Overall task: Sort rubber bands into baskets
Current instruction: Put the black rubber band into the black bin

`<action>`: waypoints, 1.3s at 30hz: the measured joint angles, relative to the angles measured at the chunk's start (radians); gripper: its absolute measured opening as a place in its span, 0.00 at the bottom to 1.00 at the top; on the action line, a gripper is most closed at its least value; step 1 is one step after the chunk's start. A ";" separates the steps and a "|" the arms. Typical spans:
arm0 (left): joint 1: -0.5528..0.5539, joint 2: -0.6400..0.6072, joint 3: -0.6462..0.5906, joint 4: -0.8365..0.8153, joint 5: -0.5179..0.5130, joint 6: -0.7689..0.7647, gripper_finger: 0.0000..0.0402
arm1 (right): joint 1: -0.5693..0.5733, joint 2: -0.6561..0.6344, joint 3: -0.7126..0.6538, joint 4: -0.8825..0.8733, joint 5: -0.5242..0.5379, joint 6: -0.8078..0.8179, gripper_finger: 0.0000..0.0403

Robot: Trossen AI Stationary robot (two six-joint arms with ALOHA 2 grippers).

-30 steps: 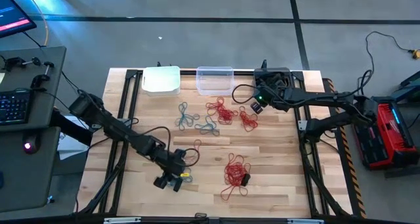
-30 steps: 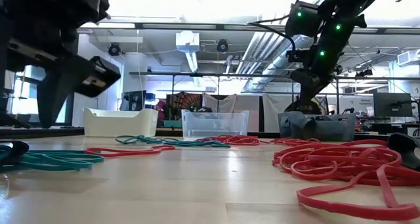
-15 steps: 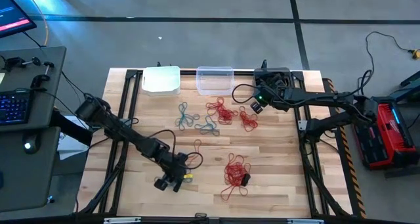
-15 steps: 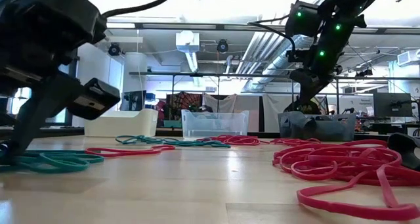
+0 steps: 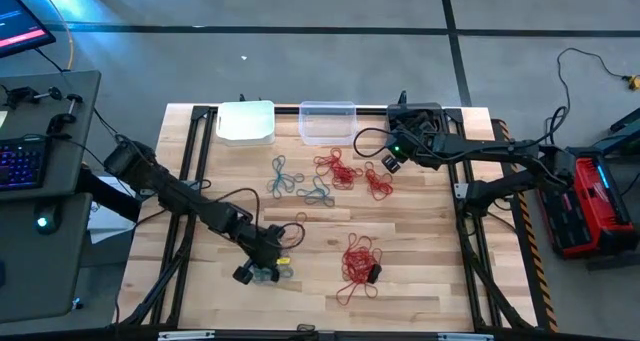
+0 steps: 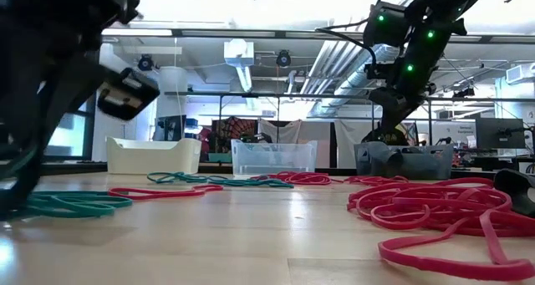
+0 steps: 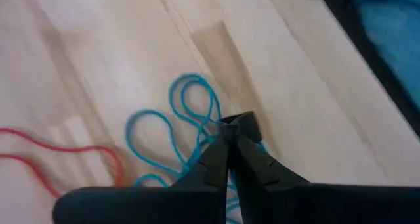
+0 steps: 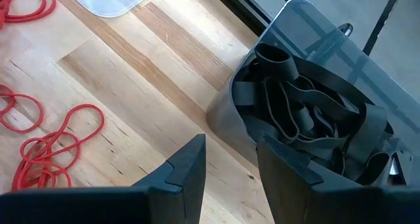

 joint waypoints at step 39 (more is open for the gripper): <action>0.231 -0.106 -0.266 0.642 -0.230 -0.533 0.00 | 0.566 0.284 -0.001 0.783 -0.229 0.018 0.31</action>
